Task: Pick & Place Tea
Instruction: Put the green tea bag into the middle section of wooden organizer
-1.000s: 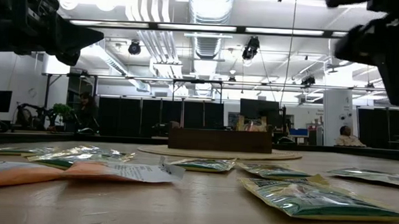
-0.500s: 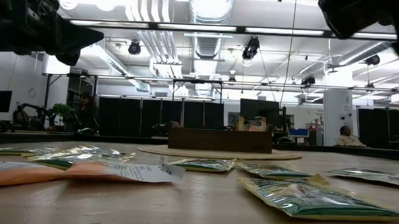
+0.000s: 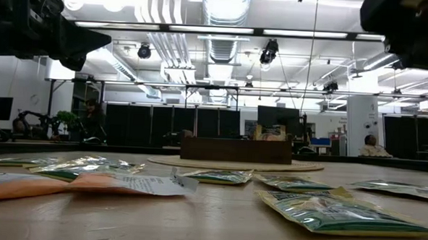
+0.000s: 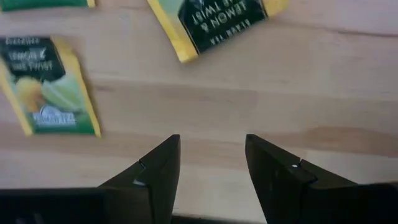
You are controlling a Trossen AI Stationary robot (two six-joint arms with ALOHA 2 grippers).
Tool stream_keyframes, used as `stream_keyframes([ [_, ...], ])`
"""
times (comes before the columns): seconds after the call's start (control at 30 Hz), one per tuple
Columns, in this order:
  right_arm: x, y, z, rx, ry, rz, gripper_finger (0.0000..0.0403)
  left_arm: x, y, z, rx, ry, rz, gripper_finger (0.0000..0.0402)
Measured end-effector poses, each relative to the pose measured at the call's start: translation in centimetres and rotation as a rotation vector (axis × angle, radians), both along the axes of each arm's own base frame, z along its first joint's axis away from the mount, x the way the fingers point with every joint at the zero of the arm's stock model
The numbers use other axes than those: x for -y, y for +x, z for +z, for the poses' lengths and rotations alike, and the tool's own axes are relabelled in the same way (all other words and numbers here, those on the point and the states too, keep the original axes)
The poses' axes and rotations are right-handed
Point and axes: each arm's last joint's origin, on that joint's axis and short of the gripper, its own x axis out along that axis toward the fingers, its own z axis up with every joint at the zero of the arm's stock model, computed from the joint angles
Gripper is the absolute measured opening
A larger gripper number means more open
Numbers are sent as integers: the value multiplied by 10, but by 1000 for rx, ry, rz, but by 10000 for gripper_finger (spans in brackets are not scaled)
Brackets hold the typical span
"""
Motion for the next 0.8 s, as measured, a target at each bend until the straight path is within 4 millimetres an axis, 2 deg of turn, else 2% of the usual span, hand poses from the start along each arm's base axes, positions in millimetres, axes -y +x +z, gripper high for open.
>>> stream_keyframes([
  [0.13, -4, 15, -7, 2, -18, -12, 178, 0, 0, 0, 1, 0, 0, 0],
  [0.23, -8, 24, -3, 44, -70, -19, 178, 0, 0, 0, 1, 0, 0, 0],
  [0.4, -7, 23, 20, 30, -122, -11, 178, 0, 0, 0, 1, 0, 0, 0],
  [0.6, 0, 17, 62, 91, -148, -29, 178, 0, 0, 0, 0, 0, 0, 0],
  [0.8, 1, 20, 76, 148, -158, -75, 178, 0, 0, 0, -1, 0, 0, 0],
])
